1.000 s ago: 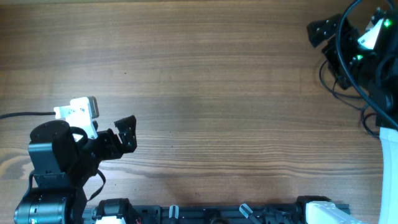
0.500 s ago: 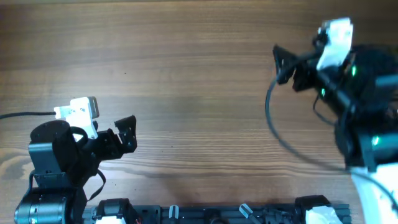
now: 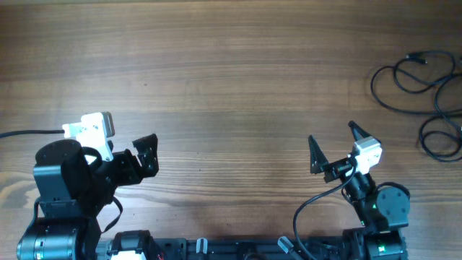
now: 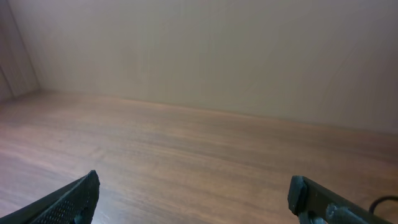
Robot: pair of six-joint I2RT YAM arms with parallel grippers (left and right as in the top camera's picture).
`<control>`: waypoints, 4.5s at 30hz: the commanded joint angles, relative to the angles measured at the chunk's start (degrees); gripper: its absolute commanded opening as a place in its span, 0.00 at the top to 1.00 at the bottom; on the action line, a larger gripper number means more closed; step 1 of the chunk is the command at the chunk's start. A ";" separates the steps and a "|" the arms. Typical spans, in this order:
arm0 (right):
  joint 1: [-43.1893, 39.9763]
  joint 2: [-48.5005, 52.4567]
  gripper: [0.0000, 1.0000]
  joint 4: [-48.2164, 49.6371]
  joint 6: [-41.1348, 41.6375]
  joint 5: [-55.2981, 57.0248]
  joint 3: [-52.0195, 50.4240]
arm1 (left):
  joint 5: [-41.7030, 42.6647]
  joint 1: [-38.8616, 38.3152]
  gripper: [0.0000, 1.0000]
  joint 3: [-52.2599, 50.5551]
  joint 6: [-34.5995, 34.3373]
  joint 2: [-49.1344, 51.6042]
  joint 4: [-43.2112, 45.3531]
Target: Untangle cables
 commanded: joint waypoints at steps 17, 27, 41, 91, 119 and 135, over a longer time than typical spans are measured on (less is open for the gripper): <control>-0.04 -9.51 0.00 -1.62 -0.76 0.52 -6.08 | -0.13 0.00 0.00 -0.31 0.74 -0.31 0.17; -0.04 -9.51 0.00 -1.62 -0.76 0.52 -6.08 | -0.15 0.02 0.00 -0.31 0.76 -0.52 0.13; -0.04 -9.51 0.00 -1.62 -0.79 0.52 -6.08 | 1.86 7.02 0.00 -16.15 0.85 -21.70 15.32; -0.04 -9.35 0.00 -1.62 -0.76 0.52 -6.08 | -1.46 4.50 0.00 -61.86 -4.85 -40.37 58.82; -0.04 -9.35 0.00 -1.62 -0.76 0.52 -6.08 | -1.46 4.50 0.00 -61.86 -4.85 -40.26 58.82; -0.04 -9.35 0.00 -1.62 -0.76 0.52 -6.08 | -1.46 4.50 0.00 -61.83 -4.85 -40.26 58.82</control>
